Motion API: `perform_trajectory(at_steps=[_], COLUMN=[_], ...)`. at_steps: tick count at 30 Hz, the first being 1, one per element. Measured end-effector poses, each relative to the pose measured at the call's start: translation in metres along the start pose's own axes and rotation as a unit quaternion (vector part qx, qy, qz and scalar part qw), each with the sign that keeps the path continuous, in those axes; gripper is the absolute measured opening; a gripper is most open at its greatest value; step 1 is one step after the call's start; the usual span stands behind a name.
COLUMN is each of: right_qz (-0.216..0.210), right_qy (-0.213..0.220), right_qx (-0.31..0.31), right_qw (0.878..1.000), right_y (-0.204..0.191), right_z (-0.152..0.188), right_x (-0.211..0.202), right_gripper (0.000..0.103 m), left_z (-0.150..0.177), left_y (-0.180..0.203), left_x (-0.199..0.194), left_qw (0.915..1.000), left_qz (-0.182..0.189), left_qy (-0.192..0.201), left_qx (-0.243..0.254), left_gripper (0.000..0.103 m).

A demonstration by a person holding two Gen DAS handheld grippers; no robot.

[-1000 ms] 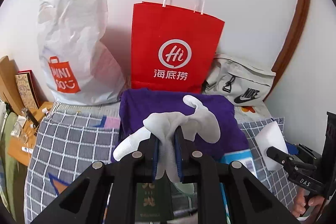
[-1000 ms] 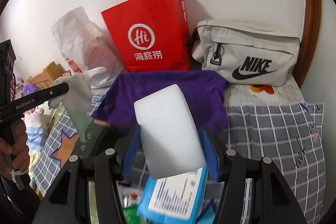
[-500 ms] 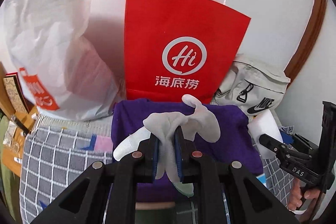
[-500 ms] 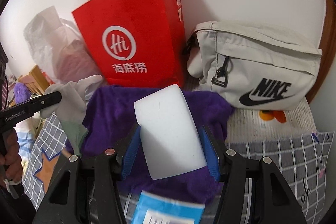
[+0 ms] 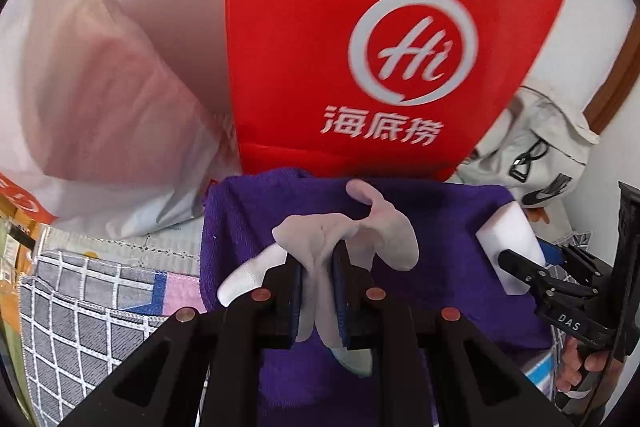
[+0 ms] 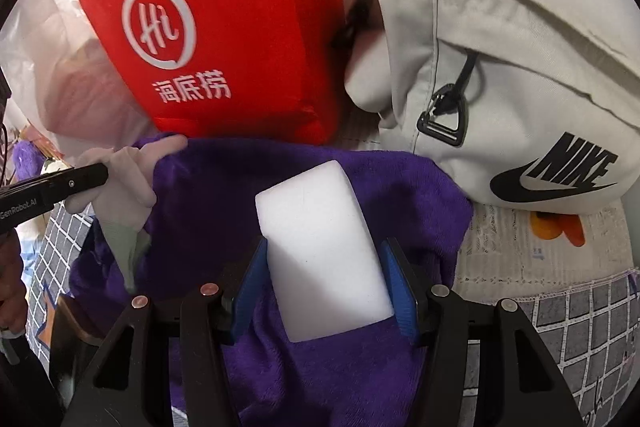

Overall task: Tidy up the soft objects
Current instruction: 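Carry gloves and sponge onto the purple towel and release both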

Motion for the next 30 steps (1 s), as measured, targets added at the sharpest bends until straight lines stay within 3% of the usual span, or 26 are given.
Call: perform_trajectory(at_steps=[18,21,23,24,30], right_qz=[0.001,-0.003,0.000,0.002,0.011], right_qy=[-0.040,-0.043,-0.036,-0.031,-0.010], right_qx=[-0.009,-0.016,-0.027,-0.032,-0.036], right_qw=[0.999,0.999,0.999,0.999,0.999], right_y=[-0.009,-0.014,-0.019,-0.021,-0.027], right_z=[0.009,0.004,0.002,0.003,0.008], right_x=[0.029,0.032,0.029,0.026,-0.003], right_gripper=[0.058,0.065,0.072,0.078,0.081], left_z=[0.003,0.003,0.004,0.004,0.009], left_y=[-0.010,-0.008,-0.006,-0.006,0.005], left_x=[0.033,0.035,0.035,0.033,0.005], left_qw=[0.9993,0.9989,0.9985,0.9984,0.9980], left_qz=[-0.020,-0.025,-0.032,-0.035,-0.049], left_qy=[-0.032,-0.038,-0.045,-0.045,-0.035], left_qx=[0.006,0.008,0.004,0.004,0.016], left_gripper=[0.017,0.024,0.044,0.049,0.057])
Point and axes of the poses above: each gripper's, at about its wrist camera, not at the fingertips, and x roughly the way its jaws point, y to its right, z to its underside, the point moved 5 cm from there along x, roughly the way its jaws point, and after that the axes turned 13 degrees about z, right-handed, at the moved point
